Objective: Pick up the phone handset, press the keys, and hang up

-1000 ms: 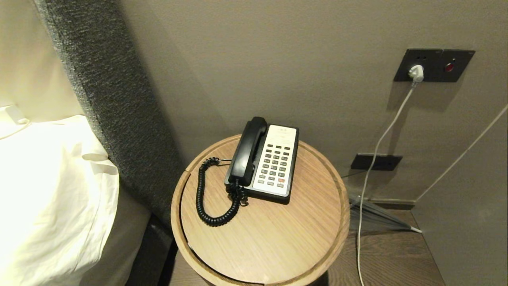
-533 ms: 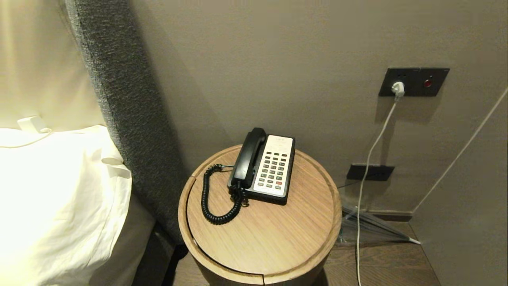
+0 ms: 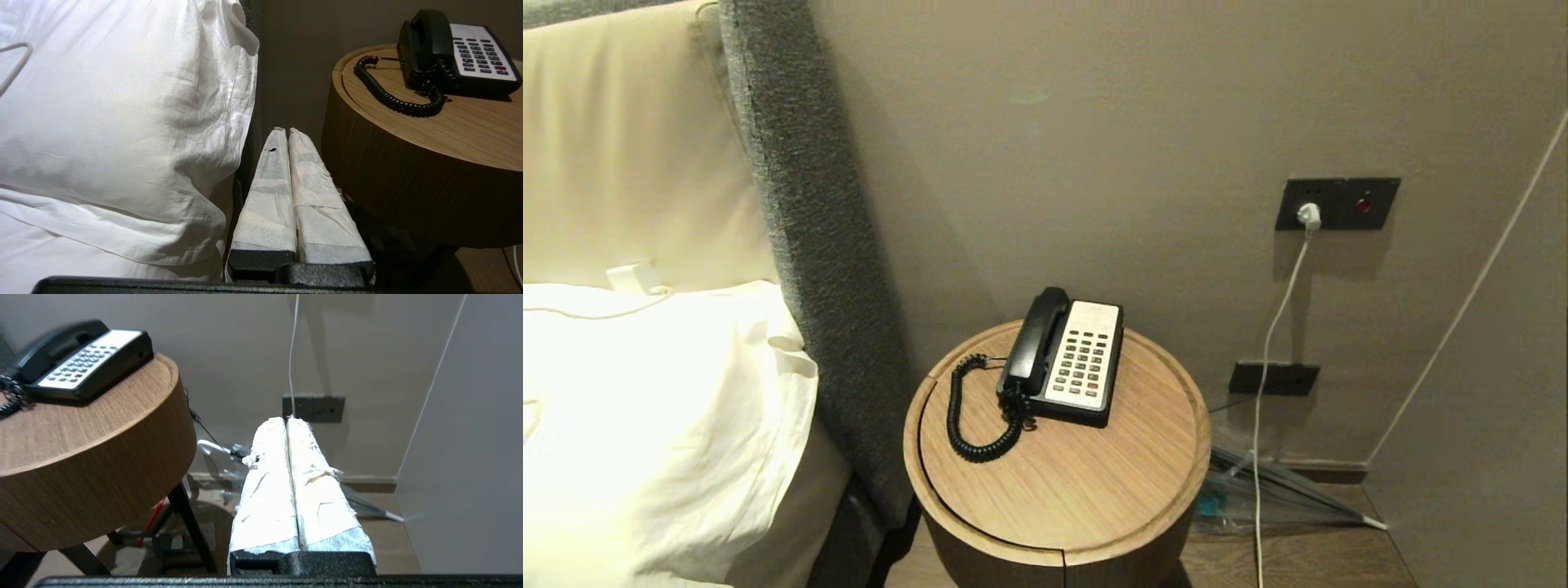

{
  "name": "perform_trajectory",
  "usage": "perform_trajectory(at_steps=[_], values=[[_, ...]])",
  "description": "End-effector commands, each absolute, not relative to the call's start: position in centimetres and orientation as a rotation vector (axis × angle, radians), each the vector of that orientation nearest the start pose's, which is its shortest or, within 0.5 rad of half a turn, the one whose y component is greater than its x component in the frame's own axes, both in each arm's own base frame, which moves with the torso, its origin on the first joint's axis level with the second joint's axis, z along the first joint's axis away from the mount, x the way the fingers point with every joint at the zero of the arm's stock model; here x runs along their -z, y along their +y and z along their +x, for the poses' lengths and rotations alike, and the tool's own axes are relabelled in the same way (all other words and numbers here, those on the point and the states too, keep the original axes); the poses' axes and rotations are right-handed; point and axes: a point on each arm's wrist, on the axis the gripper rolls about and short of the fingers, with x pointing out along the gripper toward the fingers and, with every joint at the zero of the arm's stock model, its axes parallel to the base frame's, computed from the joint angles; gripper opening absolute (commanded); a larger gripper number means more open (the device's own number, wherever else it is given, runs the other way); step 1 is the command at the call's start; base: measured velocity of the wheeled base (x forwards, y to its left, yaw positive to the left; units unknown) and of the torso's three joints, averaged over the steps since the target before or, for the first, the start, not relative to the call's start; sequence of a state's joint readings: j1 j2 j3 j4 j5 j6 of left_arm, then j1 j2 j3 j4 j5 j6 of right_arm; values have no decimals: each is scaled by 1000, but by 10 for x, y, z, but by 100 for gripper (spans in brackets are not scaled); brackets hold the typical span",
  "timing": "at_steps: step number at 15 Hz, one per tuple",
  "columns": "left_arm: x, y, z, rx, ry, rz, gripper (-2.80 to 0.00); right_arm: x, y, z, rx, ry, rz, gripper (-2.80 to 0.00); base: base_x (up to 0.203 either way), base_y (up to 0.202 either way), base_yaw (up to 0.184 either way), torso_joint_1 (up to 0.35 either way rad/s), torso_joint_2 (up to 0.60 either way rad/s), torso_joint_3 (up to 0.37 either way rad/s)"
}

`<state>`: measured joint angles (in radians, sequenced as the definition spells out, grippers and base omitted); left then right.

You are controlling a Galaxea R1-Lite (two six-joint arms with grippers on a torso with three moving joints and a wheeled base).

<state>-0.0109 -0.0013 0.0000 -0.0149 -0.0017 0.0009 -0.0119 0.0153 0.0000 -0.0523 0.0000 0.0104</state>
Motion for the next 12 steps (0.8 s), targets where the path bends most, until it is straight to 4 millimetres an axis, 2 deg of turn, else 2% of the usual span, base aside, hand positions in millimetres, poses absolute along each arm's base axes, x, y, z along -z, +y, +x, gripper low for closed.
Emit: perform_trajectory(at_steps=[1,12], values=[[-75,0,-22,11,-6,0,-280,-75,0,-20,12,-13,11,-280,0,0,0,2,4,191],[-75,0,-22,12,-8,9,-280,-75,0,-20,12,-12,8,-280,0,0,0,0,1,23]])
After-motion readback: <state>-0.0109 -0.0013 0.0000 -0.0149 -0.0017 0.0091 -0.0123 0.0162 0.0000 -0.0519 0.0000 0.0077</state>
